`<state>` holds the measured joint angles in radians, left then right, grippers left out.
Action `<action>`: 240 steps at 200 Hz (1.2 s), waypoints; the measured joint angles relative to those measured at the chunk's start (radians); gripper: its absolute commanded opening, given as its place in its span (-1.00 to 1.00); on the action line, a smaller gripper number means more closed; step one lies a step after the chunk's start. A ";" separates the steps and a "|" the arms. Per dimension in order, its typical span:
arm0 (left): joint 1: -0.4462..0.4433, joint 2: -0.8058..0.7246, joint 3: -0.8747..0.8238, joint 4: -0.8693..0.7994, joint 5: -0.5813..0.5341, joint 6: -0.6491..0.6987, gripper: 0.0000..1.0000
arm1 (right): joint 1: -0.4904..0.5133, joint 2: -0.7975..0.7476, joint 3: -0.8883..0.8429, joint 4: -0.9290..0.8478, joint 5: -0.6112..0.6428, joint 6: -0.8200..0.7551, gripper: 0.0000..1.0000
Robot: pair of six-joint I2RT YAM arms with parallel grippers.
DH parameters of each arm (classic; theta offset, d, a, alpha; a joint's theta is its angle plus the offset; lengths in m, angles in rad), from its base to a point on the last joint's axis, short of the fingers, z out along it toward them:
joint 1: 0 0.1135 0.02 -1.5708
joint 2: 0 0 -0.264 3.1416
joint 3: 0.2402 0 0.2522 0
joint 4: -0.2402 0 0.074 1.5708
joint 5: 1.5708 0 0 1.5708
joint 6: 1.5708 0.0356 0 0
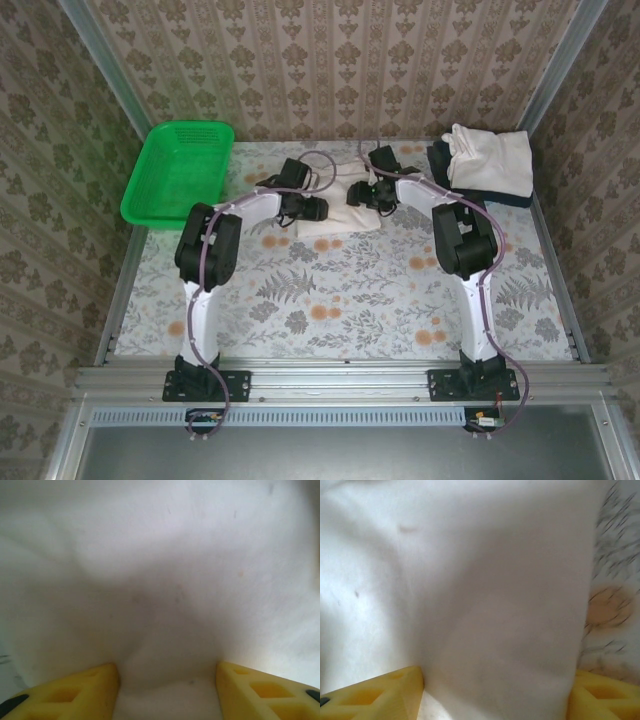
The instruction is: Fold and stack the t-shirts
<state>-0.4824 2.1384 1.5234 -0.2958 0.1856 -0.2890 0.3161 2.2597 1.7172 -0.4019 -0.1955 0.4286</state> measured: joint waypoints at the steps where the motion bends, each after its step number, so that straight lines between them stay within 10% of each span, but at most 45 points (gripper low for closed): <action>1: 0.002 -0.005 -0.009 0.002 0.000 -0.001 0.09 | 0.001 -0.001 -0.002 0.001 0.000 0.000 0.33; 59: 0.089 -0.233 -0.367 0.091 -0.001 -0.032 0.07 | 0.076 -0.211 -0.232 -0.034 -0.055 0.026 0.52; 83: 0.113 -0.298 -0.460 0.113 -0.001 -0.052 0.06 | 0.029 -0.353 -0.252 -0.086 0.042 -0.014 0.99; 156: 0.190 -0.433 -0.616 0.115 0.000 -0.078 0.06 | -0.386 -0.359 -0.014 -0.192 0.507 -0.163 1.00; 240: 0.234 -0.481 -0.638 0.016 -0.019 -0.077 0.06 | -0.722 -0.159 0.034 -0.048 0.329 -0.084 1.00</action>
<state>-0.2485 1.6573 0.8856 -0.2798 0.1665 -0.3660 -0.4061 2.1006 1.7515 -0.4496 0.1337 0.3450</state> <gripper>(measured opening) 0.532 0.999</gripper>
